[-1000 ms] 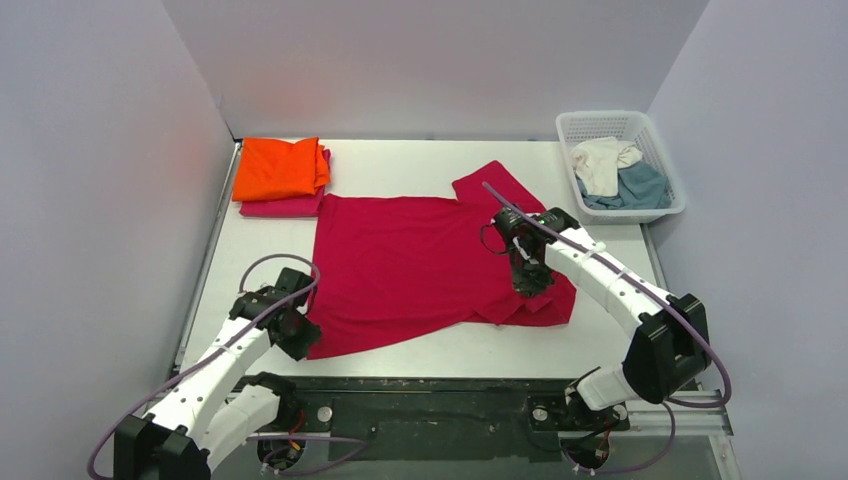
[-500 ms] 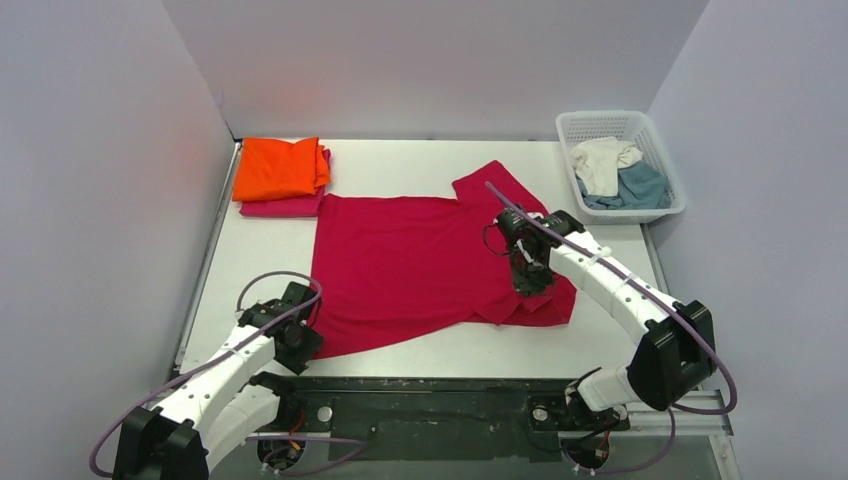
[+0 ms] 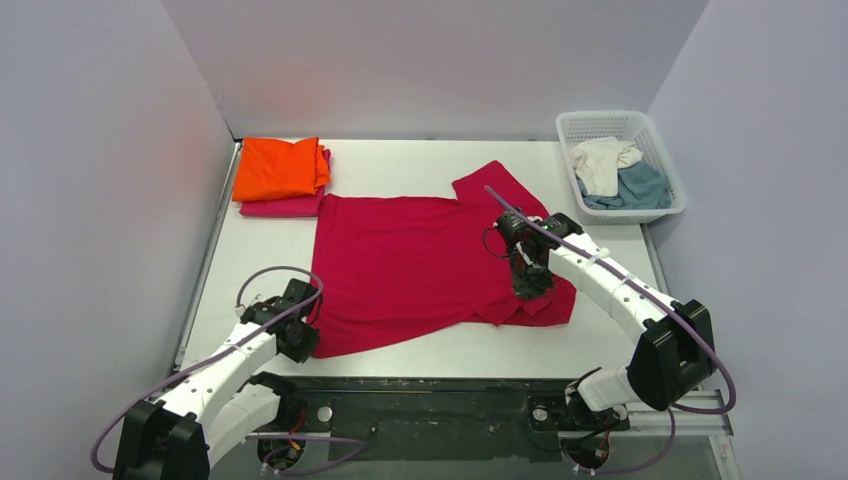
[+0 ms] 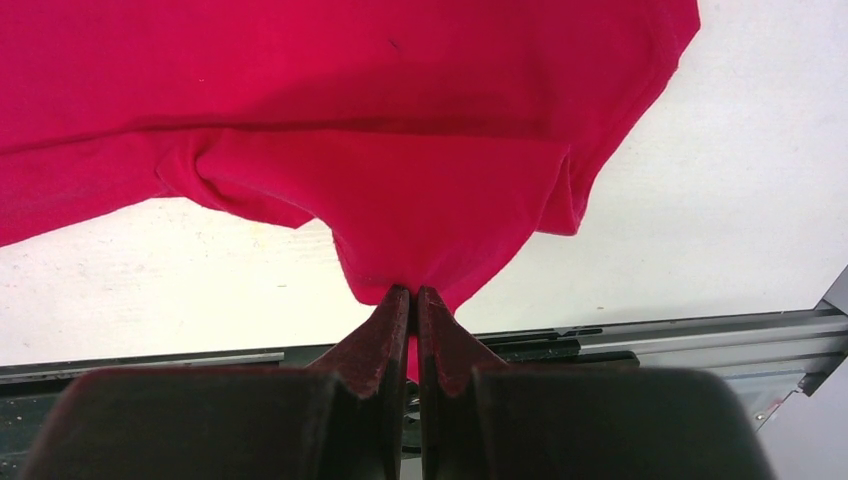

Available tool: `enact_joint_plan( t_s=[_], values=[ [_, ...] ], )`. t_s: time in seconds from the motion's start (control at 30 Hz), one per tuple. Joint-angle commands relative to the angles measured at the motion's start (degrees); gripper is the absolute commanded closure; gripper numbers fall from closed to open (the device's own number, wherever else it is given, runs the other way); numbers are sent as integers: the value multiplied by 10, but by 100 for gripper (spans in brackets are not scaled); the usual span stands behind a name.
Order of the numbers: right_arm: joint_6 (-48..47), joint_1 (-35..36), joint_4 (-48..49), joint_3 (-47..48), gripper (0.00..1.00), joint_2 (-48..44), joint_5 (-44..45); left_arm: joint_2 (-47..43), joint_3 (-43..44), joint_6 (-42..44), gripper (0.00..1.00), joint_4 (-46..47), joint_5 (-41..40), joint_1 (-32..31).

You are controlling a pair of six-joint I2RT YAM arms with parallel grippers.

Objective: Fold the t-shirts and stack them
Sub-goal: Fold the flattened tshirt in 1/3 of the way

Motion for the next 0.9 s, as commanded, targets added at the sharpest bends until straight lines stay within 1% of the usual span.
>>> enact_joint_plan(
  t_s=[0.0,0.03,0.07,0.23,0.37,0.47,0.53,0.57,0.6,0.63,0.7,0.87],
  values=[
    [-3,-1,-15,-6,100,-14,4,23,-15,-8,91,55,-19,1],
    [-3,-1,-15,-7,100,-15,5,23,-15,-5,97,56,-20,1],
    [-2,-1,-15,-8,100,-15,5,23,-15,-3,100,59,-21,1],
    [-1,-1,-15,-4,100,-18,15,2,0,9,100,58,-24,1],
    [6,-6,-15,11,100,-22,24,-32,41,17,100,25,-40,3],
    [6,-10,-39,17,100,-35,26,-49,79,21,100,-6,-34,20],
    [-5,-10,-62,4,100,-55,-2,-63,106,18,100,-58,-38,30],
    [-14,-10,-69,-3,100,-62,-37,-76,113,17,100,-85,-41,33],
    [-18,-10,-87,-18,100,-77,-54,-83,123,18,100,-96,-50,37],
    [-24,-9,-105,-26,100,-84,-101,-96,131,22,100,-113,-54,40],
    [-28,-2,-134,-47,100,-100,-144,-101,133,31,100,-124,-57,52],
    [-18,15,-158,-69,100,-131,-151,-92,110,39,100,-93,-13,71]
  ],
)
